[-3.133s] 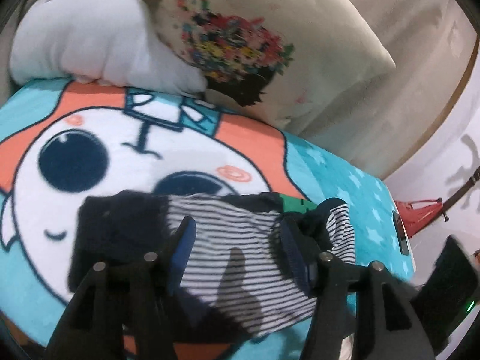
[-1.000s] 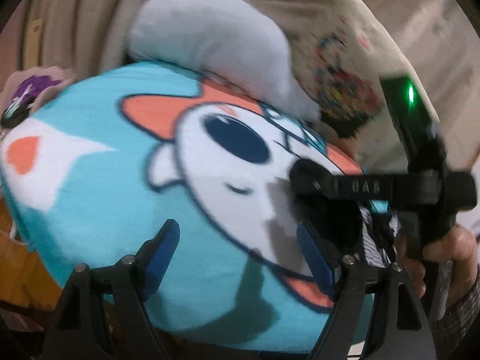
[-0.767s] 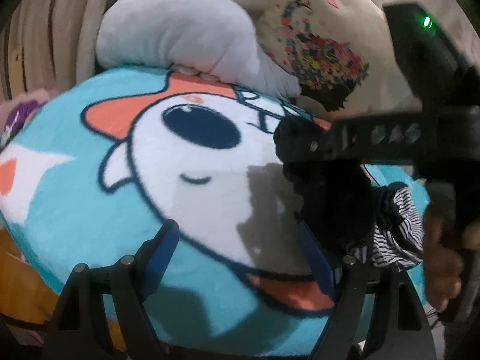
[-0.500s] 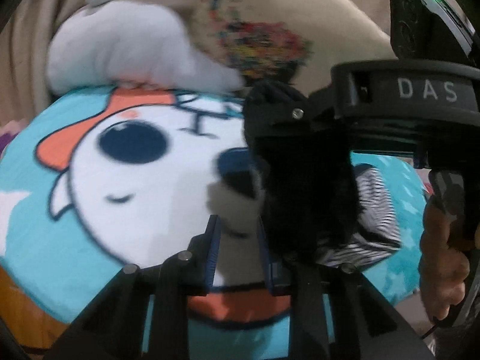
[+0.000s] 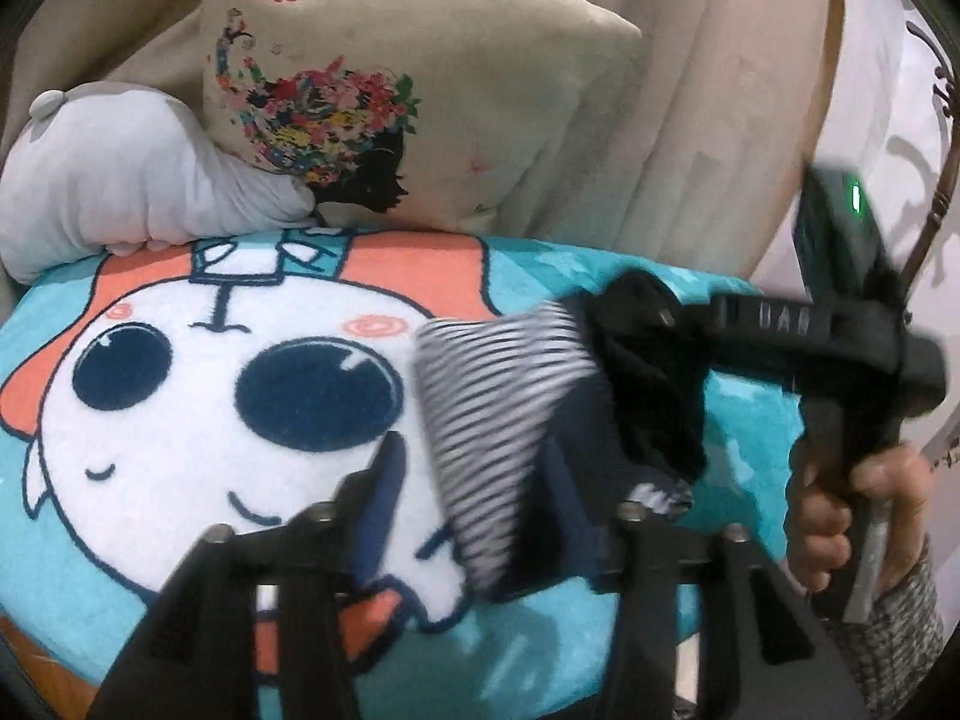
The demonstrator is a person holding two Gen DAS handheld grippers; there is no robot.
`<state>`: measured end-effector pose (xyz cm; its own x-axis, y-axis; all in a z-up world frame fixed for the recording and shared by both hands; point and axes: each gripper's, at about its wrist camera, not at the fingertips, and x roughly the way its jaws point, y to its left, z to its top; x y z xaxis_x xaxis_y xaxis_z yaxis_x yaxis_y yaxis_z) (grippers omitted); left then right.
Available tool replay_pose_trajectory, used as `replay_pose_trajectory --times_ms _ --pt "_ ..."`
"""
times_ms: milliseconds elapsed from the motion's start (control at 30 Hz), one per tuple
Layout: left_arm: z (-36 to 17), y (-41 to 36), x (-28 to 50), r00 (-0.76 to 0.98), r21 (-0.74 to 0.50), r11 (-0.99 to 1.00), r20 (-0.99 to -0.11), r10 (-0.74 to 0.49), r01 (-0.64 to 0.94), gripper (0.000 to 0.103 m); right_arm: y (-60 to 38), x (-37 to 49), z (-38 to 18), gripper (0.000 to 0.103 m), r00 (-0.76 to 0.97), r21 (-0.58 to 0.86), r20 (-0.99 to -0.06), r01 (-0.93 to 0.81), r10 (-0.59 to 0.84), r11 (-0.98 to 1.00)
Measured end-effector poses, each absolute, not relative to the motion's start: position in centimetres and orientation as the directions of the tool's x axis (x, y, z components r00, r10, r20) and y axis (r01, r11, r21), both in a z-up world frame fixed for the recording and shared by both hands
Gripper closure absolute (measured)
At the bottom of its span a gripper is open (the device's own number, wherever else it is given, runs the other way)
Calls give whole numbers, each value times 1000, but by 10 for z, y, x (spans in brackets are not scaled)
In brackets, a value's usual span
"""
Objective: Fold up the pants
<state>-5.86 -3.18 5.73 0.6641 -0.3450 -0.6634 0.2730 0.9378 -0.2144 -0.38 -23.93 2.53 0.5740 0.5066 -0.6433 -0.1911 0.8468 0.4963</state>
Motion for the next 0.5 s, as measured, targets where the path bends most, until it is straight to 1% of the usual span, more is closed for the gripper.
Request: replay_pose_trajectory --times_ms 67,100,133,200,267,300,333,400,433,500 --pt "56 -29 -54 666 -213 945 -671 -325 247 53 -252 -4 16 55 591 479 -655 -158 471 864" --pt "56 -29 -52 662 -217 947 -676 -322 238 53 -258 -7 15 48 599 475 -657 -143 458 868" --pt "54 -27 -47 655 -229 947 -684 -321 226 53 -263 -10 17 46 612 474 -649 -139 452 869" --pt "51 -29 -42 640 -247 944 -694 -331 221 53 -273 -19 29 46 661 453 -622 -135 421 881" --pt "49 -36 -39 627 -250 940 -700 -340 231 52 -282 -29 43 46 709 455 -572 -144 413 879" --pt "48 -41 -39 625 -245 939 -701 -343 241 50 -286 -35 50 46 724 490 -528 -168 444 856" --pt "46 -48 -40 623 -235 937 -701 -347 257 46 -289 -38 54 46 728 531 -484 -197 486 824" --pt "41 -60 -40 619 -217 933 -702 -354 287 40 -291 -40 57 46 699 622 -394 -275 596 733" --pt "37 -67 -39 612 -201 933 -710 -349 300 39 -289 -39 55 45 675 654 -368 -301 639 694" --pt "25 -74 -35 594 -169 940 -738 -319 295 39 -287 -33 41 45 622 707 -355 -310 698 636"
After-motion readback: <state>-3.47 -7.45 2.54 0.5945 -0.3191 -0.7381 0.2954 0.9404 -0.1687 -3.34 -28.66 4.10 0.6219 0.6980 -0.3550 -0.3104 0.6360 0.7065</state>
